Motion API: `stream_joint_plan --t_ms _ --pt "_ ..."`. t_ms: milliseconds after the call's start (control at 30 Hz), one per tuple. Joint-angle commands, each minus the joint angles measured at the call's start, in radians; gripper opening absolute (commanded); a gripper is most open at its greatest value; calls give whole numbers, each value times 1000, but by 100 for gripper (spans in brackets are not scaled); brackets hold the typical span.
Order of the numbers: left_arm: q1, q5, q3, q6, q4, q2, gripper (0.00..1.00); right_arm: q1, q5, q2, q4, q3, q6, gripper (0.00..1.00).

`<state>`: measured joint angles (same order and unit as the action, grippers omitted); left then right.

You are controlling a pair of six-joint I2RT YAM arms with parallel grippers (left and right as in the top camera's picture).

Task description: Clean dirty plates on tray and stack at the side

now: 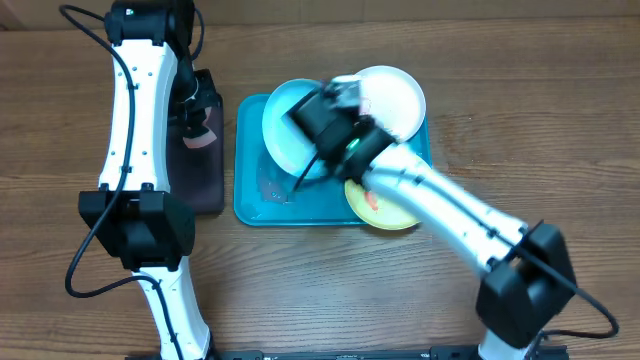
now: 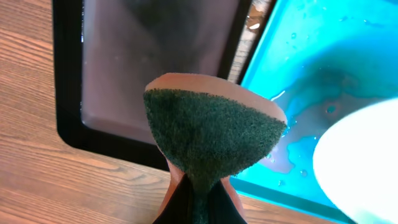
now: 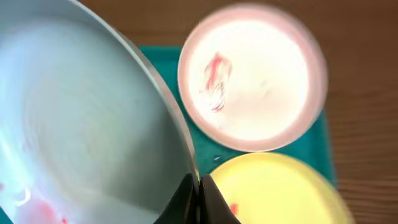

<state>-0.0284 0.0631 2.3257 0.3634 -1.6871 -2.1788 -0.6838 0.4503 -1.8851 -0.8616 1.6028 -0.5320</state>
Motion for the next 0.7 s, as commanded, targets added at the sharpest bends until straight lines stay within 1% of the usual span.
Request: stream_joint_plan --t_ms 0,133,267,533,567,633,667 --pt "-18 -12 15 -11 -2 2 4 69 -366 -51 21 -41 -53 4" --pt "-29 -12 15 -11 -3 2 4 126 -463 -130 47 -46 -52 4" --pt "-33 -13 15 -11 -3 2 4 139 -502 -188 77 -46 -52 4" --pt "-34 -12 15 -12 -3 2 4 139 -518 -207 113 -46 -44 4" --pt "-34 -12 15 -12 -3 2 4 139 -526 -207 115 -46 -44 8" --pt "-34 -12 15 -12 -3 2 4 141 -543 -207 115 -42 -40 27" --pt "-34 -12 15 -12 -3 2 4 143 -550 -206 111 -34 -40 33"
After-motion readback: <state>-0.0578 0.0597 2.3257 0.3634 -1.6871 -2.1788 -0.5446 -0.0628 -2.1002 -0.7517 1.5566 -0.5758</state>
